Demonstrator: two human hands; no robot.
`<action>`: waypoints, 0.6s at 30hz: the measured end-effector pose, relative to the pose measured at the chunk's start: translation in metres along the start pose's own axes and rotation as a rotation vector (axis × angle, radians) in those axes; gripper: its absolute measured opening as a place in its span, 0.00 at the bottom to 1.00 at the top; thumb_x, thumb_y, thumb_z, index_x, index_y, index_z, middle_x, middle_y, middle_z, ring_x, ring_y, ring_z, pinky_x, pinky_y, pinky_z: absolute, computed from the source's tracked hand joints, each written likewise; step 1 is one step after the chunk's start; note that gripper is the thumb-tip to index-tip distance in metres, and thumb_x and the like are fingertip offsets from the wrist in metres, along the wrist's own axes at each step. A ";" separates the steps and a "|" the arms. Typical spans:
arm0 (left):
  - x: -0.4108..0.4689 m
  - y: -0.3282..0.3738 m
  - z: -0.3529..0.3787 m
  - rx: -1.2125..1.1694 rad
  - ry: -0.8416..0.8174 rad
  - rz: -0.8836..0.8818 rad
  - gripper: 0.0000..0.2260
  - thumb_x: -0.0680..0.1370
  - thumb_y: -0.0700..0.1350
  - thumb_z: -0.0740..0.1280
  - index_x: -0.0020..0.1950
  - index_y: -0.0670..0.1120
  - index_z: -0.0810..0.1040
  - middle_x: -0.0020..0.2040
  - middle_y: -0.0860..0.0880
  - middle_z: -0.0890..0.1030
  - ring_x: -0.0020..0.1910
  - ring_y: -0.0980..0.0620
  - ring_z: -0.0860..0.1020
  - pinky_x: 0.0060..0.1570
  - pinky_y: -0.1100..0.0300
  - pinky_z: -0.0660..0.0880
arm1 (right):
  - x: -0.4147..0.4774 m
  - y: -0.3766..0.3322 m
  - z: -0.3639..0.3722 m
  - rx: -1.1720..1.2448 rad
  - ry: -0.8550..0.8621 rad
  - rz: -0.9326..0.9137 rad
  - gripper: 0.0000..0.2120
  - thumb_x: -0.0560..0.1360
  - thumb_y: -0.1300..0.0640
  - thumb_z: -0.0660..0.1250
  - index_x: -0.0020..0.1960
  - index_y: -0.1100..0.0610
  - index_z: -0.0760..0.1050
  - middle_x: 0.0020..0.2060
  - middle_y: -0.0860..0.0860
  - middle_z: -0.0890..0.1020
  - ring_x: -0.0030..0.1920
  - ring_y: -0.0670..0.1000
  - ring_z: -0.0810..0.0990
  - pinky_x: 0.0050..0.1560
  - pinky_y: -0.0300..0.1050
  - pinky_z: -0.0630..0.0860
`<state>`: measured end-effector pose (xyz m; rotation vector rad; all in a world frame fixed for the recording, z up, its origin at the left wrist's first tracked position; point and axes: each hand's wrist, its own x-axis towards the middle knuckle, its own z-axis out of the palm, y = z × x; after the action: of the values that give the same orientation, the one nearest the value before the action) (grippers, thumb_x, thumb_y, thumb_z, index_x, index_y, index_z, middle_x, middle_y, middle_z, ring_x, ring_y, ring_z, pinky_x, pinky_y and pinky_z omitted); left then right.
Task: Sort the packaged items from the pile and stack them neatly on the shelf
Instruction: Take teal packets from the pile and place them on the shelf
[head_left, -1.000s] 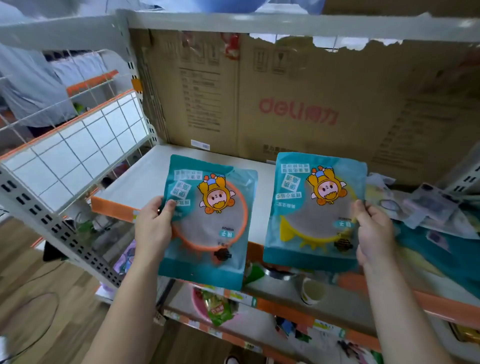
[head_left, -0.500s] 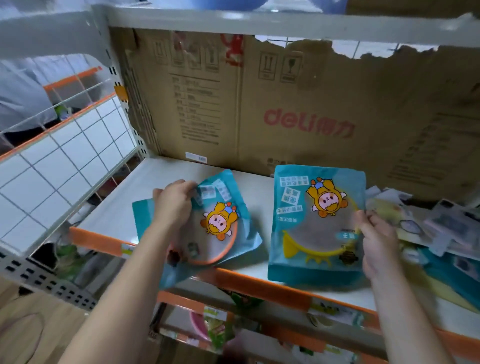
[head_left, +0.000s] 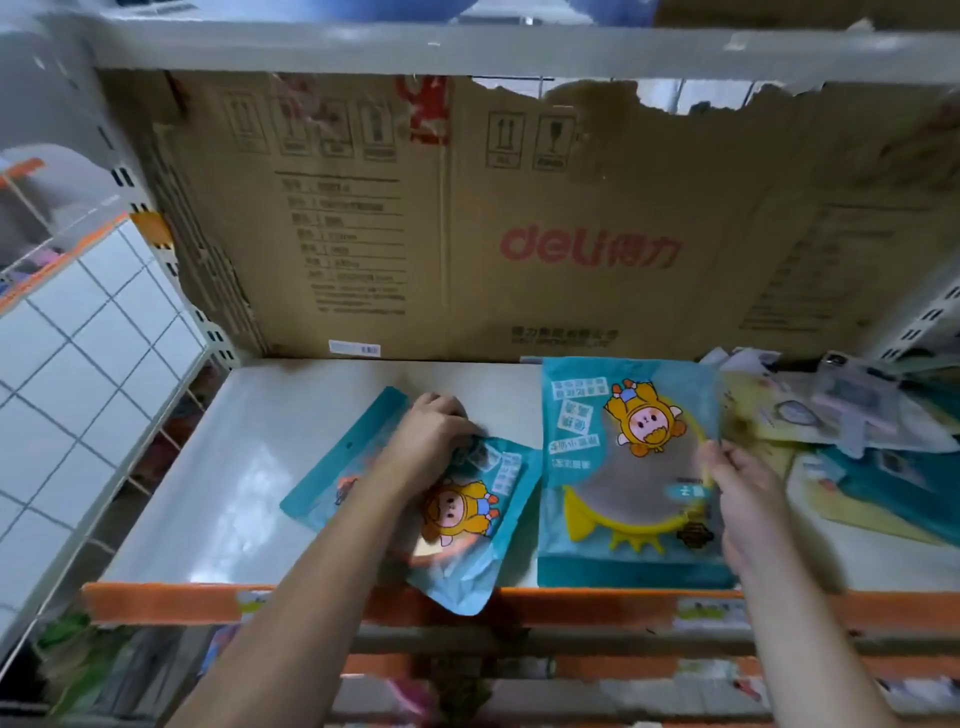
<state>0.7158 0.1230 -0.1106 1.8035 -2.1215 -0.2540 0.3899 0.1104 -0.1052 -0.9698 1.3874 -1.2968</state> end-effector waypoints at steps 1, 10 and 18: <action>-0.004 0.000 -0.002 -0.012 0.010 -0.042 0.13 0.79 0.40 0.66 0.61 0.49 0.82 0.58 0.47 0.78 0.57 0.46 0.72 0.56 0.55 0.72 | -0.003 0.000 0.001 0.010 0.009 -0.002 0.08 0.81 0.58 0.61 0.47 0.54 0.78 0.37 0.43 0.84 0.40 0.42 0.81 0.39 0.36 0.76; -0.065 -0.012 -0.035 0.194 -0.084 -0.593 0.26 0.71 0.71 0.65 0.49 0.48 0.77 0.50 0.49 0.70 0.50 0.49 0.67 0.47 0.54 0.68 | -0.014 -0.007 0.006 0.077 -0.010 0.000 0.14 0.81 0.59 0.61 0.65 0.62 0.74 0.48 0.46 0.81 0.49 0.44 0.78 0.46 0.36 0.71; -0.039 -0.045 -0.034 0.064 -0.113 -0.283 0.35 0.67 0.72 0.56 0.67 0.55 0.78 0.65 0.48 0.76 0.63 0.41 0.72 0.58 0.47 0.72 | -0.015 0.000 0.004 0.077 -0.075 -0.055 0.46 0.50 0.28 0.76 0.59 0.56 0.80 0.55 0.52 0.84 0.61 0.57 0.79 0.63 0.60 0.74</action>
<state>0.7745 0.1562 -0.1009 2.1745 -1.9615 -0.3692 0.3967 0.1236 -0.1031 -1.0004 1.2522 -1.3314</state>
